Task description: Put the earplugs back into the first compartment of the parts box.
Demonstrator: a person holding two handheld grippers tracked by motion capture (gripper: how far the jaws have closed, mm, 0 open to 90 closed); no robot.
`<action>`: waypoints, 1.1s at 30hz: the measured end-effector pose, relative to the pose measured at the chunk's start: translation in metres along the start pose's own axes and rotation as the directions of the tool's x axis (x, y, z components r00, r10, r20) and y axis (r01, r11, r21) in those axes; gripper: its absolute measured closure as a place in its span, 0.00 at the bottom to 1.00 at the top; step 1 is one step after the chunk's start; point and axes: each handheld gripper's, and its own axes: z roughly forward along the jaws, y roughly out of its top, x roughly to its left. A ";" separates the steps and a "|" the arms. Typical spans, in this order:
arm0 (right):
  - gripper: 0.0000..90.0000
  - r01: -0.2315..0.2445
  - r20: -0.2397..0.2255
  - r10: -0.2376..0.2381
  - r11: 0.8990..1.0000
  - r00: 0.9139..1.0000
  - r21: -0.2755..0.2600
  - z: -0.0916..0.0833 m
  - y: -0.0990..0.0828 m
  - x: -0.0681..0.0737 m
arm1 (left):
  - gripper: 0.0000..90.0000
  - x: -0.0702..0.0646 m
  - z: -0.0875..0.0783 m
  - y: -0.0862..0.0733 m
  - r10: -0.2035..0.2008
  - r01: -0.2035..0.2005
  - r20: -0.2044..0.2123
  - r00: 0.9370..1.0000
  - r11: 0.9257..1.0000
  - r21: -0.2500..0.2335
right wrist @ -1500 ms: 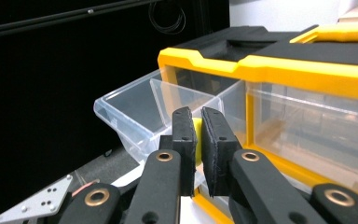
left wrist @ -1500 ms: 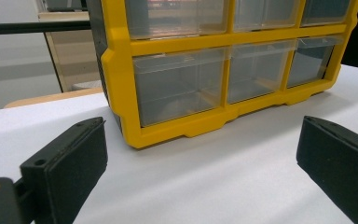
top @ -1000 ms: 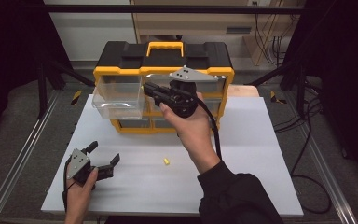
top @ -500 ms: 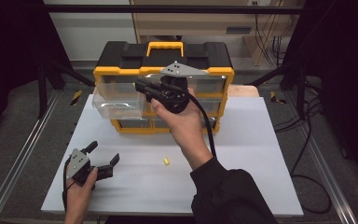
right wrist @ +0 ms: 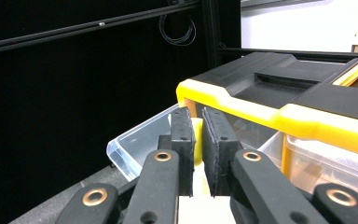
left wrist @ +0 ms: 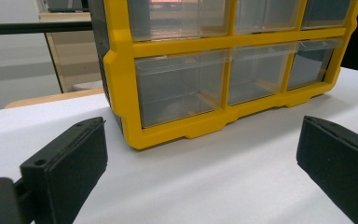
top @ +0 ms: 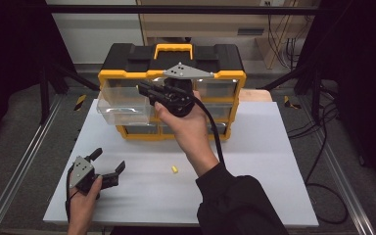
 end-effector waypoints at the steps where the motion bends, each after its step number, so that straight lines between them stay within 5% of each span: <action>1: 0.93 0.002 -0.001 -0.002 1.000 1.000 0.001 0.000 0.000 0.000 | 0.02 0.000 0.000 0.000 0.000 0.000 0.000 1.000 1.000 0.000; 33: 0.92 0.022 0.008 -0.022 1.000 1.000 0.008 0.015 0.001 0.005 | 0.02 0.001 -0.001 0.001 0.006 -0.006 0.001 1.000 1.000 -0.010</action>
